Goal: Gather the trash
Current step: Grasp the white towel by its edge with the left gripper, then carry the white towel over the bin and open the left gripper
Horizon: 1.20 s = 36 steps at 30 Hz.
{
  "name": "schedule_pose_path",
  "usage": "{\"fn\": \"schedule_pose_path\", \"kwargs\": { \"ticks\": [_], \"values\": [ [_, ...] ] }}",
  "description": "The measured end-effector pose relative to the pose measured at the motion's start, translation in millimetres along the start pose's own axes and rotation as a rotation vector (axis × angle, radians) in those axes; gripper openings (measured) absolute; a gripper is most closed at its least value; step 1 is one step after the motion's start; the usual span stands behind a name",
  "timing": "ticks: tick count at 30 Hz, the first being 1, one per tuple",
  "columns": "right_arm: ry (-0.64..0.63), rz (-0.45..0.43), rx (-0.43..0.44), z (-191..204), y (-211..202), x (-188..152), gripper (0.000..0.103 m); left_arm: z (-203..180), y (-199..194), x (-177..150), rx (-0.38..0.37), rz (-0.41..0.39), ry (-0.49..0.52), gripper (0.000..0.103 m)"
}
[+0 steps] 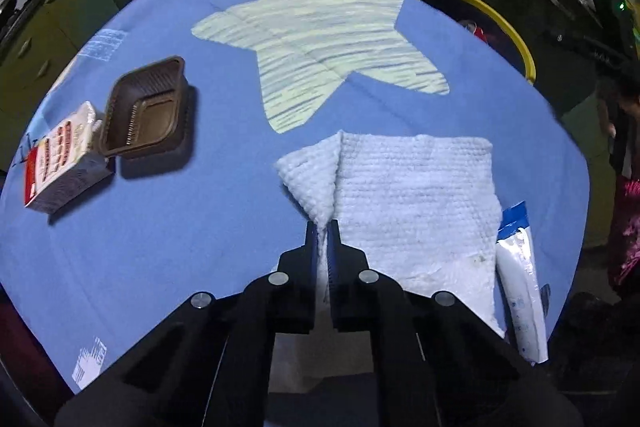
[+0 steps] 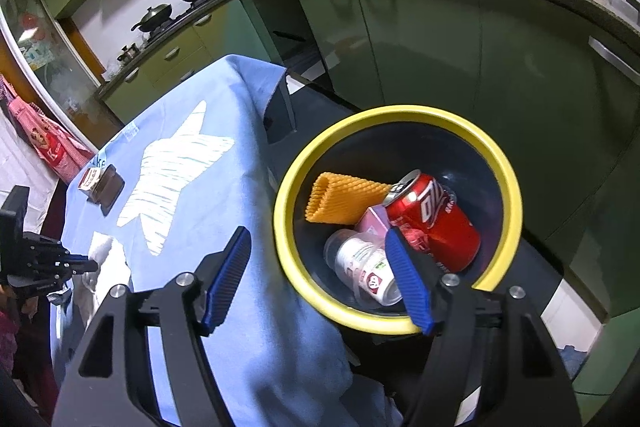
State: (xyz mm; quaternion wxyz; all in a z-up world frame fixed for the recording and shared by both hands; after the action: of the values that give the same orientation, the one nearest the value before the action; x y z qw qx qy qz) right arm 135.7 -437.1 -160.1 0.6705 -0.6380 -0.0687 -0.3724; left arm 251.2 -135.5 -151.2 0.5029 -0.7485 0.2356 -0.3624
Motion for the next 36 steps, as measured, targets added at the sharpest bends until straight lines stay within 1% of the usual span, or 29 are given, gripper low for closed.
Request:
{"fn": "schedule_pose_path", "kwargs": {
  "ticks": [3,8,11,17,23,28,34,36],
  "values": [
    [-0.007,-0.005,0.012,3,-5,-1,0.066,-12,-22,1,-0.001,-0.043,0.011,0.005],
    [0.004,-0.035,0.021,-1,-22,0,0.068,-41,-75,14,0.027,-0.13,0.051,0.005],
    [0.023,-0.058,0.021,-9,-35,-2,0.068,-62,-105,34,0.045,-0.185,0.086,0.005],
    [0.047,-0.075,0.007,-25,-49,-10,0.068,-99,-137,82,0.039,-0.235,0.156,0.005],
    [0.085,-0.087,-0.01,-49,-58,-17,0.068,-138,-136,138,-0.011,-0.24,0.223,0.005],
    [0.113,-0.093,-0.028,-71,-67,-24,0.068,-174,-122,184,-0.047,-0.243,0.287,0.005],
    [0.16,-0.1,-0.045,-102,-73,-28,0.068,-224,-113,248,-0.06,-0.293,0.362,0.005],
    [0.171,-0.102,-0.047,-108,-73,-30,0.068,-235,-107,263,-0.076,-0.304,0.368,0.005]
  ]
}}
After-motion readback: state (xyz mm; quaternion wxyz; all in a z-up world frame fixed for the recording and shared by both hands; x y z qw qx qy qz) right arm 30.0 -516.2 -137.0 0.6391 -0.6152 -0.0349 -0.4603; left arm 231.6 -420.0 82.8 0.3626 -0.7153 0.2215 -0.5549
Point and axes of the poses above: each gripper's, at about its wrist camera, not at the fingertips, and y roughly the way its jaws point, z to its left, x to its top, the point moved 5 cm from there along y, roughly the way its jaws point, and after that the axes turned 12 degrees about -x, right-handed, at the moved point
